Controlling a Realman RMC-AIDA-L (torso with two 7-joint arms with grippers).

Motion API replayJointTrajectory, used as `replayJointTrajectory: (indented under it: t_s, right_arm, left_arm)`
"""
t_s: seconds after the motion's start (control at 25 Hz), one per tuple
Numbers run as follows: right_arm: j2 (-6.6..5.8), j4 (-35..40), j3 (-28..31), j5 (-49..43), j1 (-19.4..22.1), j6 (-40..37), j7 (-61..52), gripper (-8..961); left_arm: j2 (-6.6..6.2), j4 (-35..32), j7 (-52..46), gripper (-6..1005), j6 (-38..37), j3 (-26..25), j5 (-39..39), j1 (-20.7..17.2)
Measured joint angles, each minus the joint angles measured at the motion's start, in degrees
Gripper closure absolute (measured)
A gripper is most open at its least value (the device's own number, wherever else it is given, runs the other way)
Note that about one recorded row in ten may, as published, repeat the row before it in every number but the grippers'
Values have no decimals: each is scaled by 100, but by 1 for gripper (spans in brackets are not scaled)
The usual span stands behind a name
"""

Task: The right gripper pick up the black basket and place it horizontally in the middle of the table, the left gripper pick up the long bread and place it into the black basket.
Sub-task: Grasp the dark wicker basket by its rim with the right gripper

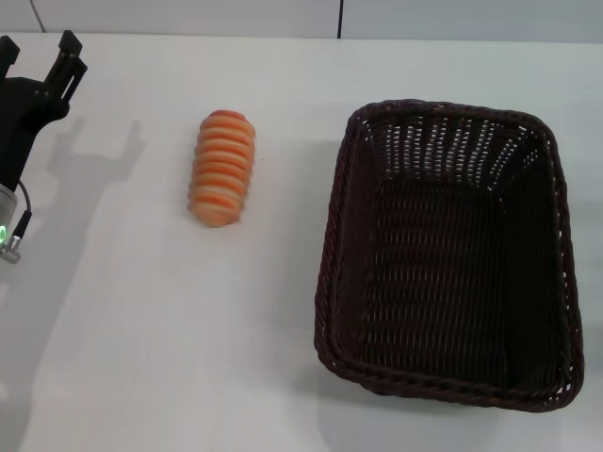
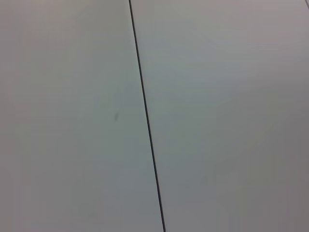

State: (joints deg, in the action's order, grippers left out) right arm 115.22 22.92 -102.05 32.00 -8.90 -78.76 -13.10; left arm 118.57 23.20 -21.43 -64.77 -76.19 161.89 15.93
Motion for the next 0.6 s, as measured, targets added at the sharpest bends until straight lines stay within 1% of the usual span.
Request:
replayJointTrajectory:
  t_s: [0.28,0.4,0.48,0.6]
  right_arm:
    - [0,40,-31,-3,9,37,-9,171]
    - [-10,164,-31,-58,55,168,-43,170]
    - [-43,501,-5,-220,194,501,-51,170]
    - [-133,1543,116,-527,600,1550,-31,171]
  left_arm:
    - [0,0,6,157,0,0,-17,-2]
    - [0,0,2,157,0,-1,-24,-3]
    - [0,0,-3,157,0,-1,-23,-3]
    - [0,0,-27,157,-2,-1,-20,-6]
